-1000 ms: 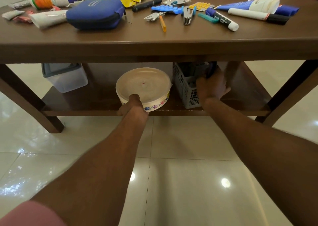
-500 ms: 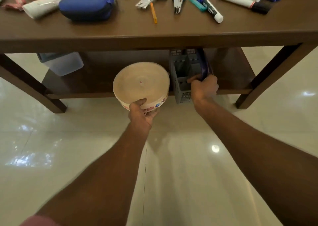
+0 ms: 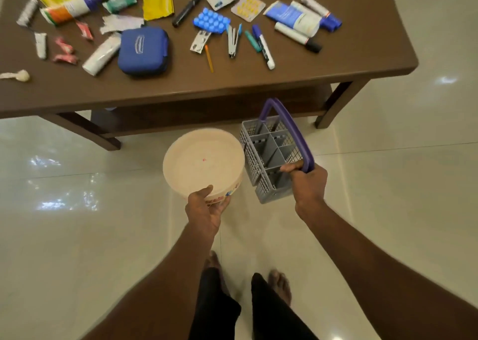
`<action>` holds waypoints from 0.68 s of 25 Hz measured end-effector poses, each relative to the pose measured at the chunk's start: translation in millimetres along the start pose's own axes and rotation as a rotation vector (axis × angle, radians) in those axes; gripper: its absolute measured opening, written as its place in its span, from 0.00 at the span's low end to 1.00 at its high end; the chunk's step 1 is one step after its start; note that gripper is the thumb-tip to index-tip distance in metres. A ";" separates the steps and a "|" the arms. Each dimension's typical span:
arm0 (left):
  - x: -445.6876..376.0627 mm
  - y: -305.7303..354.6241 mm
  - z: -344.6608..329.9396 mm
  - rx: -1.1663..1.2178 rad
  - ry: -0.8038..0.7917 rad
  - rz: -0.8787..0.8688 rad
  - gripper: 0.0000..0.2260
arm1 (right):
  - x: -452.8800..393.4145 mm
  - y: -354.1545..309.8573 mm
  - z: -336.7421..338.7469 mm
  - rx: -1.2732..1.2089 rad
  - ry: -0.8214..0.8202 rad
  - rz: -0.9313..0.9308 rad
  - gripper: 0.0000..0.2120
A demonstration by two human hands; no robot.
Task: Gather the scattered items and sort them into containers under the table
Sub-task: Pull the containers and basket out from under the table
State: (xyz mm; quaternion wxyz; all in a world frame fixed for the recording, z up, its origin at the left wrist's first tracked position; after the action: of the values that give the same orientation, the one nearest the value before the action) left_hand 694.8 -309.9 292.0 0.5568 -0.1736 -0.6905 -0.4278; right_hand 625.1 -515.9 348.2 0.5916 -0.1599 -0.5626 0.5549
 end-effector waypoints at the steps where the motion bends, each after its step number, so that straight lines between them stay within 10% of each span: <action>1: 27.5 4.1 7.8 -0.012 0.008 0.009 0.20 | 13.6 -14.9 18.0 0.010 0.009 -0.003 0.15; 9: 226.9 103.6 -64.2 -0.047 -0.184 -0.065 0.27 | 55.1 -231.3 86.0 -0.017 0.039 0.106 0.17; 17: 184.8 185.8 -316.0 -0.167 -0.196 -0.142 0.29 | -81.5 -385.3 -20.3 -0.062 0.174 0.207 0.09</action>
State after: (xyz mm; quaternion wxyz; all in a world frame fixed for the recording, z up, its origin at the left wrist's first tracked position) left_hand 964.9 -494.8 539.8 0.4385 -0.2109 -0.7143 -0.5029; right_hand 846.1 -703.6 615.4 0.5726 -0.2829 -0.5064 0.5793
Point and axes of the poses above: each hand's wrist, its own x-axis away from the middle knuckle, its own z-axis out of the back of the hand, y = z × x, the point moved 1 cm from there along -x, towards the middle knuckle, and after that the axes turned 12 degrees about y, right-handed, at the moved point
